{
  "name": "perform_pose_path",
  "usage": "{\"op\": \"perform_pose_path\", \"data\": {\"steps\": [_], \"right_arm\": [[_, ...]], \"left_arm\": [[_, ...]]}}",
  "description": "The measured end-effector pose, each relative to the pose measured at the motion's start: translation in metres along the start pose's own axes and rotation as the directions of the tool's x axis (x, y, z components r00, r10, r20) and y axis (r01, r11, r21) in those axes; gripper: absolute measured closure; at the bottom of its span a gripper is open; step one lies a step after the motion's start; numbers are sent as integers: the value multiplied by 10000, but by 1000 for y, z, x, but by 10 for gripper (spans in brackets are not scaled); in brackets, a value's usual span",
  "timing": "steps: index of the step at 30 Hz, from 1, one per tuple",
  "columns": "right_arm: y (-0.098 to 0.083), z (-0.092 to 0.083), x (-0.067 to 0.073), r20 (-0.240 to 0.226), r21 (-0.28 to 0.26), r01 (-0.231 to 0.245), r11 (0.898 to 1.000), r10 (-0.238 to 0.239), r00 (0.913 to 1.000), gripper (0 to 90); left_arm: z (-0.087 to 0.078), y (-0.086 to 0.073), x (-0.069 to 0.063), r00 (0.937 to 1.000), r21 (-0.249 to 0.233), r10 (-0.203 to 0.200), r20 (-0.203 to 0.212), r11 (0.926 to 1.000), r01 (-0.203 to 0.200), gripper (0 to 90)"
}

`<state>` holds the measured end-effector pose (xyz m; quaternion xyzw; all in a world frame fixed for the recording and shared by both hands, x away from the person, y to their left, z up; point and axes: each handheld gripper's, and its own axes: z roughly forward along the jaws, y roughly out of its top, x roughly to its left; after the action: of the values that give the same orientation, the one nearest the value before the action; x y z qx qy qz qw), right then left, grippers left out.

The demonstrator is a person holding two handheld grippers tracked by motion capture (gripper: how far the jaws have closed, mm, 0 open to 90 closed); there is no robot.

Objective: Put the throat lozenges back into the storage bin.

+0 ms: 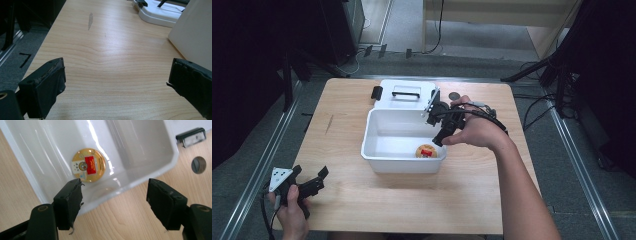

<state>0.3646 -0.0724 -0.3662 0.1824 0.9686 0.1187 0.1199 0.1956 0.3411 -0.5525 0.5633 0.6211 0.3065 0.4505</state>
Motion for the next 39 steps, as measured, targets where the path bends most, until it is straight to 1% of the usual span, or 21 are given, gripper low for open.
{"op": "perform_pose_path", "data": {"steps": [5,12,15,18,19,21,22,23,25,26,27,28,30,31,32,33,34,36,37,38,39], "right_arm": [[-16,-8,-5,191,82,-192,9998,190,9996,285],[-32,-10,-9,240,-2,-527,9986,527,9983,282],[-47,-7,-12,426,-353,-1031,9940,1046,9936,227],[-60,-4,-11,925,-798,-1680,9826,1751,9802,172],[-68,-2,-12,1087,-1206,-2188,9683,2319,9667,145],[-77,1,-13,1173,-1677,-2627,9502,2838,9517,131],[-83,4,-14,1173,-1999,-2849,9375,3115,9430,128],[-91,8,-14,1048,-2415,-3031,9219,3353,9363,114],[-102,16,-12,853,-2947,-3242,8989,3627,9280,48],[-106,20,-10,848,-3135,-3256,8920,3678,9260,36],[-111,26,-7,920,-3376,-3393,8780,3895,9164,19],[-114,30,-5,981,-3573,-3442,8682,4014,9106,16],[-124,41,0,1018,-4175,-3749,8278,4526,8859,0],[-128,45,2,1070,-4425,-3911,8070,4805,8704,0],[-131,48,4,1136,-4669,-3977,7899,4995,8588,0],[-137,54,7,1337,-5188,-4209,7441,5569,8198,0],[-139,55,8,1415,-5334,-4274,7299,5752,8057,0],[-147,61,10,1642,-5908,-4465,6720,6420,7489,0],[-153,64,12,1613,-6256,-4598,6302,6812,7141,6],[-157,67,13,1662,-6484,-4639,6036,7069,6876,6],[-161,69,15,1806,-6714,-4590,5819,7291,6602,10]], "left_arm": [[0,0,0,10000,4,13,-13,10000,-13,16],[0,0,0,10000,-1,10,-25,10000,-10,16],[0,0,0,10000,22,20,4,10000,-20,16],[0,0,0,10000,22,19,6,10000,-19,16],[0,0,0,10000,23,30,0,10000,-30,16],[0,0,0,10000,27,34,-7,10000,-34,16],[0,0,0,10000,24,30,-8,10000,-30,16],[0,0,0,10000,25,30,-6,10000,-30,16],[0,0,0,10000,25,33,-16,10000,-32,16],[0,0,0,10000,25,40,-20,10000,-40,16],[0,0,0,10000,9,43,-33,10000,-43,16],[0,0,0,10000,8,57,-30,10000,-57,16],[0,0,-1,10000,8,72,-33,10000,-72,16],[0,0,-1,10000,18,71,-34,10000,-71,16],[0,0,-1,10000,26,76,-23,10000,-76,16],[0,0,-1,10000,21,80,-27,10000,-80,16],[0,0,-1,10000,9,81,-37,10000,-81,16],[0,0,-1,10000,0,85,-31,10000,-85,16],[0,0,-1,10000,0,83,-24,10000,-83,16],[0,0,-1,10000,10,83,-17,10000,-83,17],[0,0,-1,10000,-1,81,-22,10000,-81,16]]}}
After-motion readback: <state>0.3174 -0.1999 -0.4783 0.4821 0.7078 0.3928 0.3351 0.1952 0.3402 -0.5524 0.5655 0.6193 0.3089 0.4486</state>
